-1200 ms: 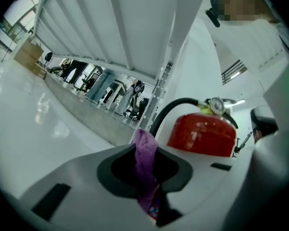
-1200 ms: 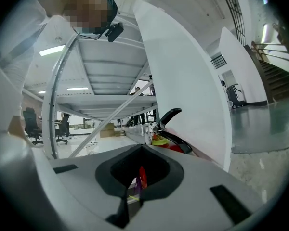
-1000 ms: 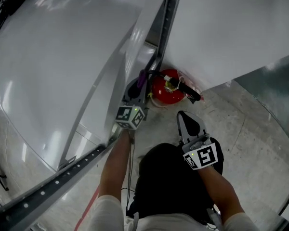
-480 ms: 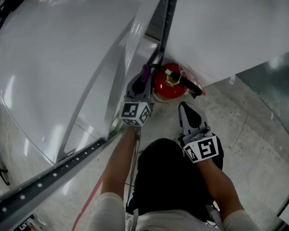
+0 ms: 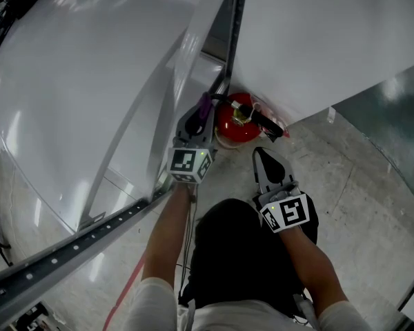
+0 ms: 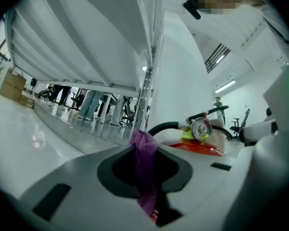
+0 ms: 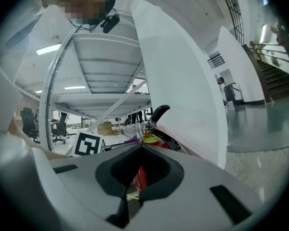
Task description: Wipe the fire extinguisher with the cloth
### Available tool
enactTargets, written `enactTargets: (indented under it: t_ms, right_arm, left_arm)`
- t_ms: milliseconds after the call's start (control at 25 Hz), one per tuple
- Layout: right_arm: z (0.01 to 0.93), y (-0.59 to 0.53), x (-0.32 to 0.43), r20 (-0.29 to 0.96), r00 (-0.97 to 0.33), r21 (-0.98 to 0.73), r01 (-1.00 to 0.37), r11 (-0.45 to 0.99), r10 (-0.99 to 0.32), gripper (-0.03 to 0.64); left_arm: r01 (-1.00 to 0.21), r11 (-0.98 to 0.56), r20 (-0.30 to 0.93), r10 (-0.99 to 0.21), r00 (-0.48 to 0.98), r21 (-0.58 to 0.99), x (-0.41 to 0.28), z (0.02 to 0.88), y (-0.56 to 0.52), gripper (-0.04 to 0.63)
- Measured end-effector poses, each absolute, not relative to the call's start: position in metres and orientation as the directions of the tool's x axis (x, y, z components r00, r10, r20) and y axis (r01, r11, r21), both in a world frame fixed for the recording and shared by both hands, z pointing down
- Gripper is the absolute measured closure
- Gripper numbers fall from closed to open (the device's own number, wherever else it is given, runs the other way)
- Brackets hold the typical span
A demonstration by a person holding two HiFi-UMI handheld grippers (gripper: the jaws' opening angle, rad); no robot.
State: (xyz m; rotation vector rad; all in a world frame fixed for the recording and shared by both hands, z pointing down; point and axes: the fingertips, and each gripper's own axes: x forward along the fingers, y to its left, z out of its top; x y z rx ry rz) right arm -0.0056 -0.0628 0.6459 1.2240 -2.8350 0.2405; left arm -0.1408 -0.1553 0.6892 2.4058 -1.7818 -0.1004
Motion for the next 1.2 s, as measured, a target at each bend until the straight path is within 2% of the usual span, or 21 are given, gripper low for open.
enactTargets:
  t_ms: [240,720,1200]
  right_arm:
    - [0.644,-0.065,-0.009,0.094,-0.696,-0.127,-0.718,0.684,-0.712,0.604]
    - [0.64,-0.062,-0.004,0.082,-0.699,-0.131,-0.714,0.687,-0.711,0.604]
    - [0.636,-0.056,0.005,0.083,-0.697,-0.12,-0.717,0.687,-0.713,0.604]
  left_arm:
    - [-0.947,-0.315,0.029,-0.948,0.317,0.064,-0.128,0.666,-0.153,0.537]
    - [-0.89,-0.44,0.163,-0.893,0.419,-0.12,-0.097,0.651,-0.138,0.537]
    - [-0.898,-0.434,0.092,-0.9,0.427,-0.075,-0.088,0.653,-0.111,0.537]
